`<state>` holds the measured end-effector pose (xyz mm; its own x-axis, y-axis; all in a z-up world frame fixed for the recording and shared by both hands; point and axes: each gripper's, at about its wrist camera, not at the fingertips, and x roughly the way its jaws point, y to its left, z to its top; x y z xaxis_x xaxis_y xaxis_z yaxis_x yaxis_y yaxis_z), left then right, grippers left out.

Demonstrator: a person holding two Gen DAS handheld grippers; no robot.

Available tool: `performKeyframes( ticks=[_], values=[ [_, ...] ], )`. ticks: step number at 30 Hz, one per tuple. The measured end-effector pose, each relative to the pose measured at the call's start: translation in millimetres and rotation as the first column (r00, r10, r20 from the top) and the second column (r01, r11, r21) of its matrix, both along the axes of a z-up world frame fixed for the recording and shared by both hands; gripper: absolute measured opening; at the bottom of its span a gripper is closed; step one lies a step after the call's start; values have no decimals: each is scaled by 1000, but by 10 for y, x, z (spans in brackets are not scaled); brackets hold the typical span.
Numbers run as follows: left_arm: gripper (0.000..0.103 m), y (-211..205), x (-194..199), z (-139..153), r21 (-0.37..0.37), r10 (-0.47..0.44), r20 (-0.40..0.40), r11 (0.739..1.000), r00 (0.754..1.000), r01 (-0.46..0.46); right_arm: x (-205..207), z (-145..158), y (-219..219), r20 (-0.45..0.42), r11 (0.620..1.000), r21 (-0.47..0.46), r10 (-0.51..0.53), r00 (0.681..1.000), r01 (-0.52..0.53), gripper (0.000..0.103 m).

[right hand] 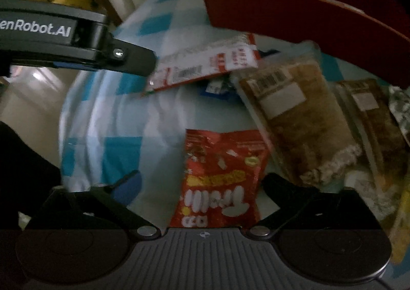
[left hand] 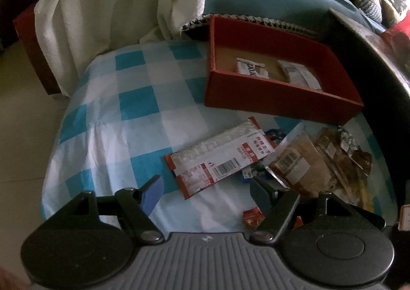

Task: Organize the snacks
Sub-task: 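Grasp the red Trolli candy bag with the right gripper while the left grasps the red-white spicy strip pack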

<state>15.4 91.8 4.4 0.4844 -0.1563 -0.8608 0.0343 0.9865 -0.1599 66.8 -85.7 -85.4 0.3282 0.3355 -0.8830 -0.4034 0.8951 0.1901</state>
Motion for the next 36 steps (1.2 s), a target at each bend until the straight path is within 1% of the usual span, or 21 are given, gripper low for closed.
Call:
performKeyframes(
  ticks=[6,8,10,12,14,15,16,18,20,21,24,25,28,31,33,35,36],
  values=[
    [69,8,18,0,-8,9,-5,1000,1000,-9,-75,-24,16,43,999,-32,37,998,-35,103],
    [69,8,21,-6,-3,8,-6,1000,1000,-8,-100,-35,73,54,994,-78,83,995,-79,103],
    [69,5,23,-19,6,8,-9,1000,1000,-8,-161,-67,147,75,981,-140,143,987,-132,103],
    [69,5,25,-27,13,8,-9,1000,1000,-8,-227,-92,194,89,967,-195,184,979,-164,103],
    [69,2,34,-39,23,6,-9,1000,1000,-6,-263,-71,180,103,957,-231,207,973,-178,95],
    [69,-2,41,-47,29,6,-8,1000,1000,-6,-261,-47,151,109,955,-237,207,972,-176,86],
    [69,-9,54,-55,36,3,-8,999,1000,-2,-249,-14,101,111,957,-235,198,974,-168,77],
    [69,-34,95,-75,53,-7,-14,999,1000,8,-190,57,-34,100,970,-199,162,982,-140,68],
    [69,-64,140,-90,69,-22,-17,997,1000,23,-128,98,-146,64,981,-152,132,989,-121,66],
    [69,-90,170,-95,78,-39,-18,996,999,40,-125,124,-200,56,983,-143,124,991,-115,65],
    [69,-201,253,-120,97,-117,-21,988,993,119,-183,188,-287,42,987,-112,124,991,-119,64],
    [69,-247,280,-137,100,-149,-24,984,989,151,-205,210,-318,40,987,-102,125,991,-120,64],
    [70,-410,396,-227,128,-265,-46,955,963,269,-227,232,-430,34,992,-73,108,994,-105,64],
    [71,-547,526,-330,190,-356,-57,913,933,361,-188,173,-506,20,996,-32,81,997,-80,64],
    [72,-598,638,-418,237,-386,-67,889,920,391,-150,119,-558,6,998,-22,63,998,-63,65],
    [88,-593,732,-488,245,-408,-68,878,911,411,-113,80,-632,-14,999,-12,42,999,-43,66],
    [88,-577,772,-510,243,-408,-66,879,911,411,-93,61,-656,-26,999,-2,36,999,-36,68]
  ],
)
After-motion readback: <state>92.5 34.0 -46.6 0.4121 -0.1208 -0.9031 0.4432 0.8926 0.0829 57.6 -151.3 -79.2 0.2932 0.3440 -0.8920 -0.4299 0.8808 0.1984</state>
